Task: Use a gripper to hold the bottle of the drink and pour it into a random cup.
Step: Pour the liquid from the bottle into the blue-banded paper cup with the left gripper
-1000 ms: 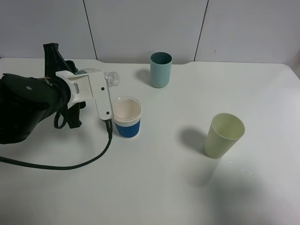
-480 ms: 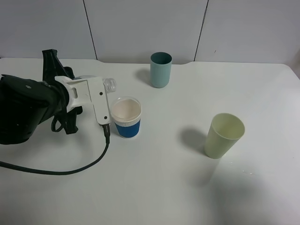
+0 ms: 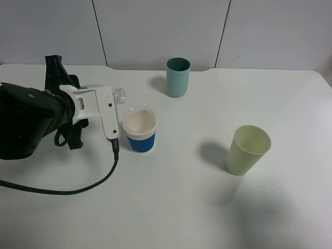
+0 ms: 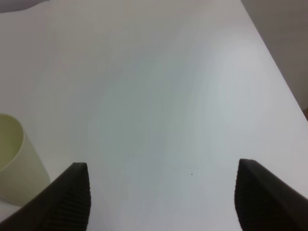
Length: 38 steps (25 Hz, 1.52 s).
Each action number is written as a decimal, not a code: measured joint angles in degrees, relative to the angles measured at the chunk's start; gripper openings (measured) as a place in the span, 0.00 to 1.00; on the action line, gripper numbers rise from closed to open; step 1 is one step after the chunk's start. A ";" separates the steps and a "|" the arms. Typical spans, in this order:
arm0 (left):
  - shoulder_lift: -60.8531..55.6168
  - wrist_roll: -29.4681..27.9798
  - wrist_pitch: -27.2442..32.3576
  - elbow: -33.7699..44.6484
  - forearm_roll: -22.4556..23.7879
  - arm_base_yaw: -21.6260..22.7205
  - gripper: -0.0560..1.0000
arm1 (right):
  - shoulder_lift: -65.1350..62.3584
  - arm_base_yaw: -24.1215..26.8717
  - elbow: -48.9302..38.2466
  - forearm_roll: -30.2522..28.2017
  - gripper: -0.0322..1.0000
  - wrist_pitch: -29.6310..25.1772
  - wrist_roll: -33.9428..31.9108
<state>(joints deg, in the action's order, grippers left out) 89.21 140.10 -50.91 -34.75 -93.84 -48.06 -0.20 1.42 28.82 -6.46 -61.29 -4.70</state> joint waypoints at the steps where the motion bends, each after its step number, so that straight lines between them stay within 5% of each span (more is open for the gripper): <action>1: 0.00 0.25 -0.36 -0.23 0.00 0.00 0.53 | 0.00 0.00 0.00 0.00 0.65 0.00 0.00; 38: 4.51 5.90 -4.23 -4.94 7.70 0.00 0.53 | 0.00 0.00 0.00 0.00 0.65 0.00 0.00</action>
<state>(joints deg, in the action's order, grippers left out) 93.72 146.00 -55.14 -39.69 -86.15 -48.06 -0.20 1.42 28.82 -6.46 -61.29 -4.70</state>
